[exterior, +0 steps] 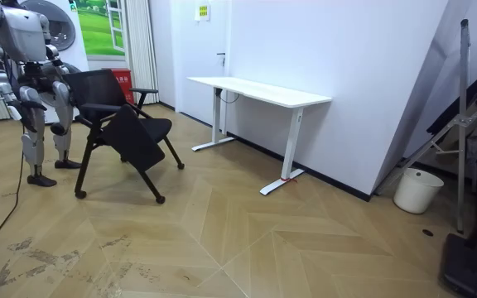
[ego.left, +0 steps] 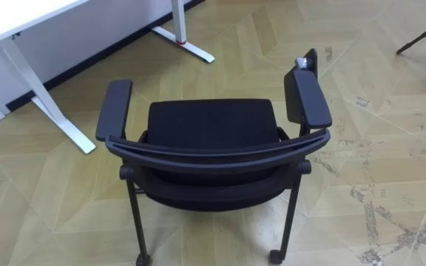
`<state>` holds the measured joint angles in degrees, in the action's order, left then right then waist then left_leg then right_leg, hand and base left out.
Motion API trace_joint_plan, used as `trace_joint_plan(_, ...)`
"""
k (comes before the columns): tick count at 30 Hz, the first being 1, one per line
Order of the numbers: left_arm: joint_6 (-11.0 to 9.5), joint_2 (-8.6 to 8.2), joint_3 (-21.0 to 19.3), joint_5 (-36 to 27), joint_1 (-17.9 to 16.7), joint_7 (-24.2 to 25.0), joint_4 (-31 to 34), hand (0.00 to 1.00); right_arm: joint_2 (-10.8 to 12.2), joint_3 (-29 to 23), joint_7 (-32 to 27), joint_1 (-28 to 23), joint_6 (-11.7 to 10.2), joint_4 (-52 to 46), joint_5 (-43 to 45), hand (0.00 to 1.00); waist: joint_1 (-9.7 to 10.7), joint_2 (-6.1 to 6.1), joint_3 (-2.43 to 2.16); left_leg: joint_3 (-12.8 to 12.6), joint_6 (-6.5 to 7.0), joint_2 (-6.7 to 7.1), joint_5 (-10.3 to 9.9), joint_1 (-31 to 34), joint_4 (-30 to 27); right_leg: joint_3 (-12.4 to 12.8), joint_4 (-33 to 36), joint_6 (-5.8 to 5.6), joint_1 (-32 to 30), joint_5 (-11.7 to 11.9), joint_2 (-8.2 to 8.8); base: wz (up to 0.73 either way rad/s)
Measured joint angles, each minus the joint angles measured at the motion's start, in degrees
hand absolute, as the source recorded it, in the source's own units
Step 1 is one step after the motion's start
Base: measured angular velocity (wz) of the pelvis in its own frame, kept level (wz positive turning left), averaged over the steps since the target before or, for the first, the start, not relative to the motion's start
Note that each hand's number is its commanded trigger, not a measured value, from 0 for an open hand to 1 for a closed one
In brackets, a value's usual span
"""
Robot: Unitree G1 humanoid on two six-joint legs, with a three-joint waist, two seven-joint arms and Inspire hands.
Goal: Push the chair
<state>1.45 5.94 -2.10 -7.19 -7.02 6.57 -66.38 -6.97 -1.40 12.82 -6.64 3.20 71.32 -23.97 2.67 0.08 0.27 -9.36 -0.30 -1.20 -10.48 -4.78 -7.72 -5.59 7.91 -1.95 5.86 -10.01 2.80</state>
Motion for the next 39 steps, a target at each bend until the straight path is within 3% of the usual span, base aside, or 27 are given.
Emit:
trace_joint_plan(12,2.1,-0.01,-0.1,0.0,0.5,-0.9,0.0,0.00,0.0,-0.4,-1.5,0.5,1.9,0.0,0.1,0.00,0.0,-0.09,-0.07,0.0,0.01,0.01,-0.1,0.1,0.0,-0.1,0.0,0.00,0.0,0.0,0.00,0.00)
trace_joint_plan(25,2.3,-0.03,0.0,-0.1,0.5,-1.3,0.0,0.00,0.0,-0.4,-2.2,0.5,2.0,0.0,0.0,0.00,0.0,-0.14,0.09,0.0,0.01,0.01,-0.1,0.1,0.0,0.0,0.0,0.00,0.2,0.0,-0.01,0.00)
trace_joint_plan(33,2.3,-0.03,-0.1,-0.1,0.6,-1.3,0.0,0.00,0.0,-0.5,-2.2,0.5,1.9,0.0,0.1,0.00,0.0,-0.24,-0.12,0.0,0.01,0.01,-0.1,-0.2,0.0,0.1,0.0,0.00,0.1,0.0,-0.02,0.00)
trace_joint_plan(39,2.3,-0.05,-0.1,-1.5,0.4,-1.4,-0.1,0.00,0.0,-0.5,-2.8,0.4,1.9,0.0,0.1,0.00,0.0,0.00,0.05,-0.1,0.00,0.01,-0.1,-0.7,0.0,0.2,-0.1,0.00,0.3,0.0,-0.03,0.00)
